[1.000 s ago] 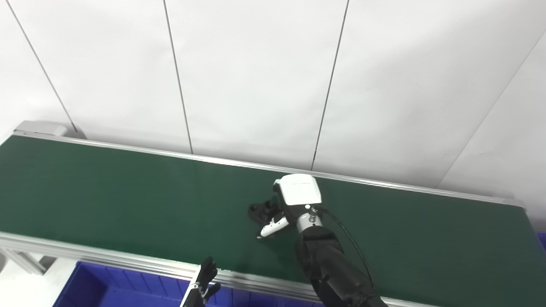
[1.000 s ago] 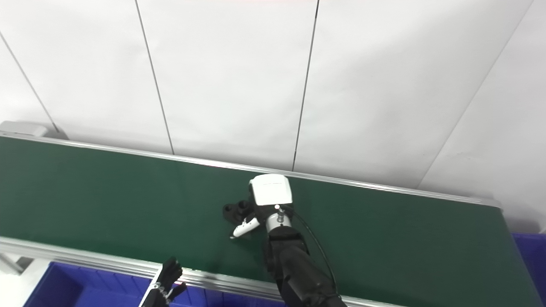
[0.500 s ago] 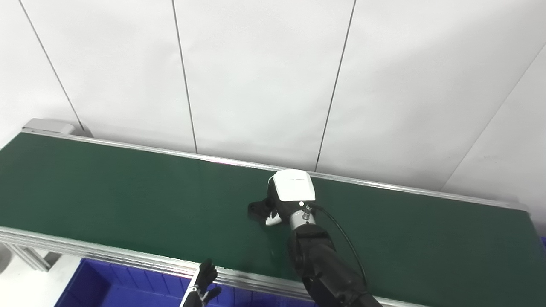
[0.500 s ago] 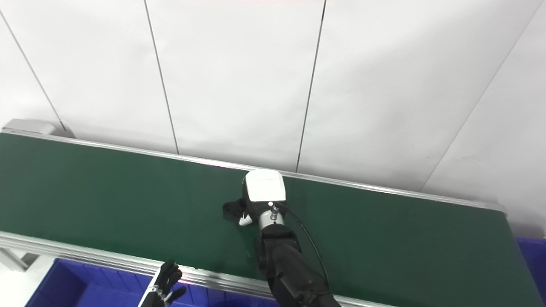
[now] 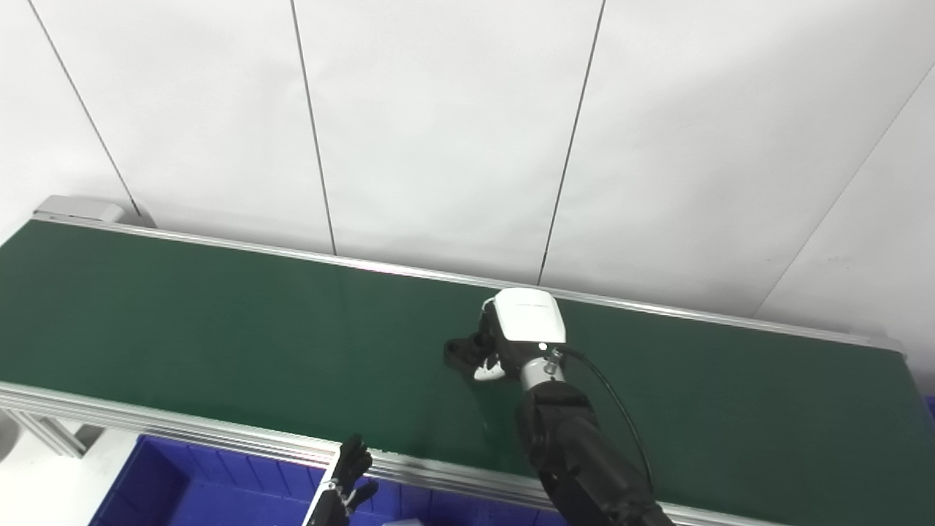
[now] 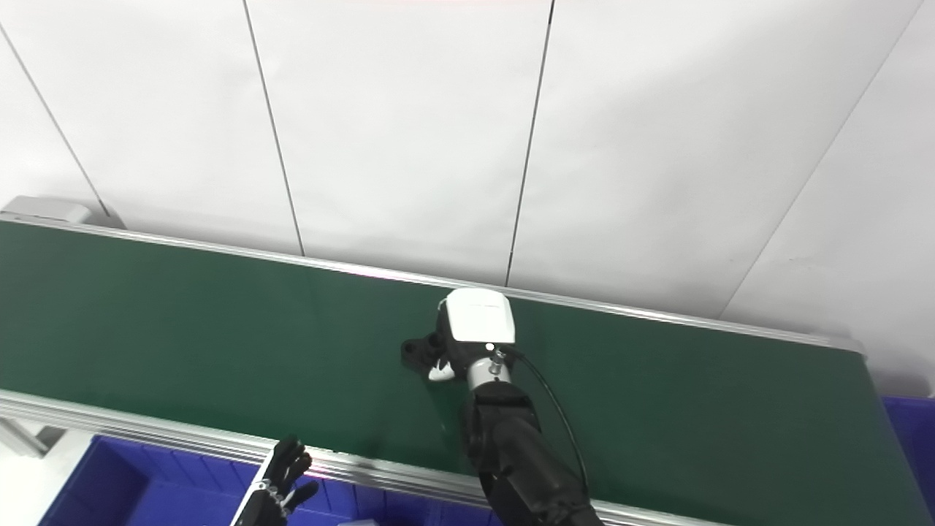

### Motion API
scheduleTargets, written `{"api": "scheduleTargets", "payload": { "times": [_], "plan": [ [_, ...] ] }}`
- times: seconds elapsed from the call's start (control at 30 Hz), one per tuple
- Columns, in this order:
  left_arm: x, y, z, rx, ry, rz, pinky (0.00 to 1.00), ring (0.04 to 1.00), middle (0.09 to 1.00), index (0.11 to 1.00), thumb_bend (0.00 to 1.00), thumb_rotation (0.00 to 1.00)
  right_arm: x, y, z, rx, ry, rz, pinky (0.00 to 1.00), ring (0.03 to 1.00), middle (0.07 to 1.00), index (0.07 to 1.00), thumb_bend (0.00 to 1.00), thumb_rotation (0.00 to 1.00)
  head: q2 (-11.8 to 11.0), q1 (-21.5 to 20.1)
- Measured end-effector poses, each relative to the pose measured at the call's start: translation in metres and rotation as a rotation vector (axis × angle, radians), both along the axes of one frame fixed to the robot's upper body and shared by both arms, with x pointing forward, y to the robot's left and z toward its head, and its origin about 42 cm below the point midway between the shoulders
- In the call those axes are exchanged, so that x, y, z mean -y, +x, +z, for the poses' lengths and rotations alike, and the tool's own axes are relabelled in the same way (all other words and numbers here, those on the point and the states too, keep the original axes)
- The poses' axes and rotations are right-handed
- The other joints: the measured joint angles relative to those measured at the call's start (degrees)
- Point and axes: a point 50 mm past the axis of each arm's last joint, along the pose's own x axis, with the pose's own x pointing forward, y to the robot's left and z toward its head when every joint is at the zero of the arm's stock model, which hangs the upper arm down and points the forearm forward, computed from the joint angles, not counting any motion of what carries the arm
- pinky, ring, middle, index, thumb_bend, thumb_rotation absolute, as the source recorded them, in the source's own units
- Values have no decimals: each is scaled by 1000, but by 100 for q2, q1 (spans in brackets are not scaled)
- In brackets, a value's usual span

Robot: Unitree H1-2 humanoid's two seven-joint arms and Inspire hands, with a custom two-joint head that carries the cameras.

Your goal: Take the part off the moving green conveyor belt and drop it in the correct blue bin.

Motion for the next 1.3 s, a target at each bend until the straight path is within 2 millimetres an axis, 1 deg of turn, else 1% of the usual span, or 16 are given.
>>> {"api": "scheduleTargets", "payload": {
  "times": [0.1, 0.23, 0.3, 0.37, 0.47, 0.5, 0.6, 0.63, 0.73, 0.8, 0.9, 0.97, 1.1, 1.17, 1.2, 1.3],
  "plan": [
    [-1, 1, 0, 3, 1, -2, 918, 980, 1000, 1000, 907, 801, 5, -9, 4, 5, 27, 4, 117, 184, 469, 481, 529, 0, 70, -228],
    [-5, 3, 0, 8, 7, -6, 919, 981, 1000, 1000, 931, 794, 18, -33, 8, 22, 89, 10, 120, 183, 469, 483, 527, 0, 114, -343],
    [-8, 5, 1, 14, 15, -8, 921, 982, 1000, 1000, 950, 799, 23, -41, 14, 34, 112, 14, 128, 193, 470, 484, 527, 0, 237, -605],
    [-12, 6, 2, 13, 20, -12, 941, 989, 1000, 1000, 952, 798, 25, -48, 31, 71, 141, 30, 134, 202, 470, 485, 528, 0, 307, -746],
    [-19, 9, 7, 19, 14, -12, 969, 998, 1000, 1000, 949, 792, 23, -61, 70, 161, 183, 64, 144, 212, 470, 486, 527, 0, 413, -914],
    [-21, 10, 8, 25, 14, -13, 983, 1000, 1000, 1000, 942, 788, 23, -64, 80, 187, 191, 72, 163, 234, 472, 486, 527, 0, 500, -1106],
    [-30, 15, 10, 24, 14, -21, 988, 1000, 1000, 1000, 921, 804, 24, -77, 99, 209, 202, 82, 176, 247, 473, 485, 527, 0, 711, -1510],
    [-34, 16, 11, 22, 21, -16, 986, 1000, 1000, 1000, 916, 809, 26, -82, 101, 205, 194, 80, 174, 242, 472, 485, 527, 0, 712, -1512],
    [-41, 20, 17, 36, 35, -16, 998, 1000, 1000, 1000, 892, 812, 35, -99, 104, 184, 179, 63, 165, 233, 471, 485, 528, 0, 896, -1810],
    [-44, 24, 19, 45, 30, -24, 1000, 1000, 1000, 1000, 872, 820, 44, -109, 108, 184, 181, 42, 156, 221, 471, 484, 529, 0, 897, -1811],
    [-46, 31, 20, 52, 17, -34, 1000, 1000, 1000, 1000, 845, 826, 67, -130, 117, 231, 221, -29, 150, 214, 471, 484, 529, 0, 1116, -2091],
    [-49, 34, 20, 41, -2, -36, 1000, 1000, 1000, 1000, 823, 821, 84, -146, 119, 248, 234, -92, 135, 198, 470, 484, 528, 0, 1125, -2101],
    [-57, 41, 23, 30, -6, -60, 1000, 1000, 1000, 1000, 803, 842, 108, -179, 111, 218, 255, -191, 105, 160, 469, 483, 528, 0, 1309, -2408],
    [-60, 43, 25, 29, -1, -59, 1000, 1000, 1000, 1000, 808, 840, 111, -197, 107, 195, 271, -220, 108, 164, 469, 483, 528, 0, 1310, -2409],
    [-61, 45, 27, 24, -4, -60, 1000, 1000, 1000, 1000, 809, 836, 112, -206, 104, 181, 281, -236, 109, 165, 469, 483, 529, 0, 1388, -2556],
    [-62, 49, 34, 0, -11, -66, 1000, 1000, 1000, 1000, 805, 817, 114, -235, 97, 146, 278, -272, 111, 168, 469, 483, 529, 0, 1441, -2672]
  ]
}}
